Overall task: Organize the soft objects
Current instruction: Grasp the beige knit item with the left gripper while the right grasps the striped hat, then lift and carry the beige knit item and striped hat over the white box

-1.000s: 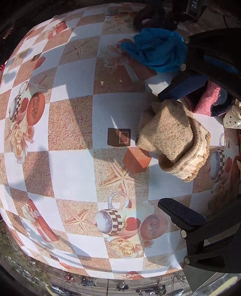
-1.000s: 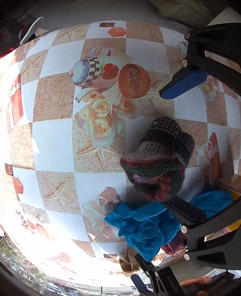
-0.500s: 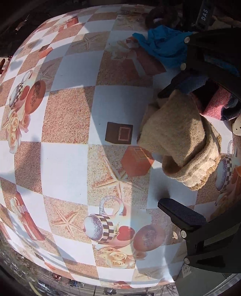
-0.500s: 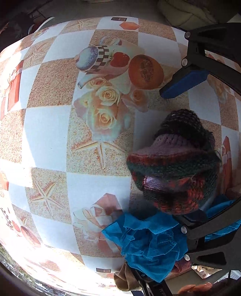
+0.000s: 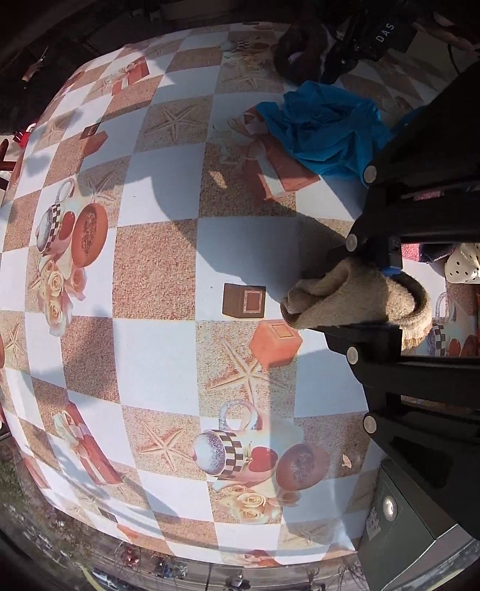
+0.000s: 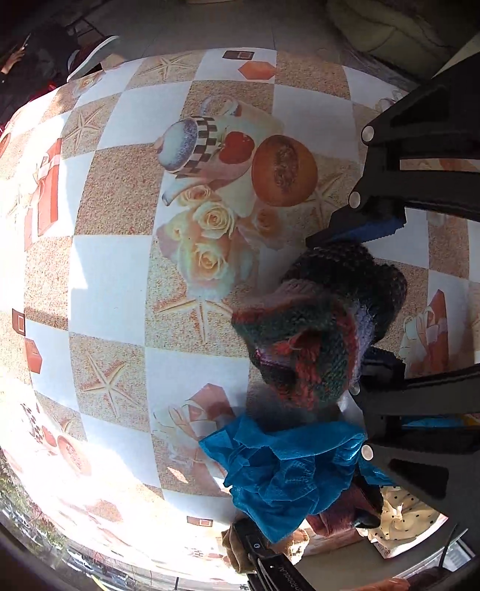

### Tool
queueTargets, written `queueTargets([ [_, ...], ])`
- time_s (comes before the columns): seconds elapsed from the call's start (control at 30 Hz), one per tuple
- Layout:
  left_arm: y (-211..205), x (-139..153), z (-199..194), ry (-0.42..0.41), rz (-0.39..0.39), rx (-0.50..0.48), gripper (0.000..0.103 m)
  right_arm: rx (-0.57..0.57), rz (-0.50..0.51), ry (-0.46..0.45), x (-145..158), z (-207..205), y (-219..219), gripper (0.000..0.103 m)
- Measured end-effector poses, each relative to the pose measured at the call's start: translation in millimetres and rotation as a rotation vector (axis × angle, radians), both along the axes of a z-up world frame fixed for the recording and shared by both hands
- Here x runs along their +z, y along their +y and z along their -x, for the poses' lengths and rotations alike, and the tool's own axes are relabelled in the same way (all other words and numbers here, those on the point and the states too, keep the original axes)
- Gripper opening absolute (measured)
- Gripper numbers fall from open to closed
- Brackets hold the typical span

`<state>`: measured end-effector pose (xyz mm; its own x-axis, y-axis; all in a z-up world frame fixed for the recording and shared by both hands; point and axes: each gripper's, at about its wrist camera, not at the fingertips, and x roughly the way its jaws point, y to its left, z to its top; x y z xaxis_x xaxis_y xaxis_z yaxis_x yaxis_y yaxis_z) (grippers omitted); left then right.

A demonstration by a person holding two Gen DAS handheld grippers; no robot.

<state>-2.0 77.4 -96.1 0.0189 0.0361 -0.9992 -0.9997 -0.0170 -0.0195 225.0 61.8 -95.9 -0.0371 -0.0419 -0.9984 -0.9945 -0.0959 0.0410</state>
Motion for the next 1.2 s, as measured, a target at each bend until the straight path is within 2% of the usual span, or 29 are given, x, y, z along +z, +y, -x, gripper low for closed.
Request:
queueTargets([
  [0.2,-29,44,15,-0.013,-0.080,-0.008,0.019,-0.064,-0.037,0.070,38,-20,-22,0.046],
  [0.43,-75,97,10,-0.055,-0.145,-0.087,0.019,-0.107,-0.093,0.132,94,-21,-69,0.046],
  [0.57,-114,123,0,-0.051,-0.162,-0.178,0.019,-0.120,-0.129,0.155,131,-15,-92,0.046],
  [0.73,-162,142,-3,-0.077,-0.136,-0.306,0.019,-0.118,-0.161,0.178,166,9,-132,0.046],
  [0.87,-194,150,-5,-0.051,-0.124,-0.384,0.019,-0.103,-0.164,0.192,173,32,-162,0.046],
  [1.2,-220,155,-8,-0.058,-0.125,-0.415,0.019,-0.033,-0.137,0.206,170,75,-188,0.046],
])
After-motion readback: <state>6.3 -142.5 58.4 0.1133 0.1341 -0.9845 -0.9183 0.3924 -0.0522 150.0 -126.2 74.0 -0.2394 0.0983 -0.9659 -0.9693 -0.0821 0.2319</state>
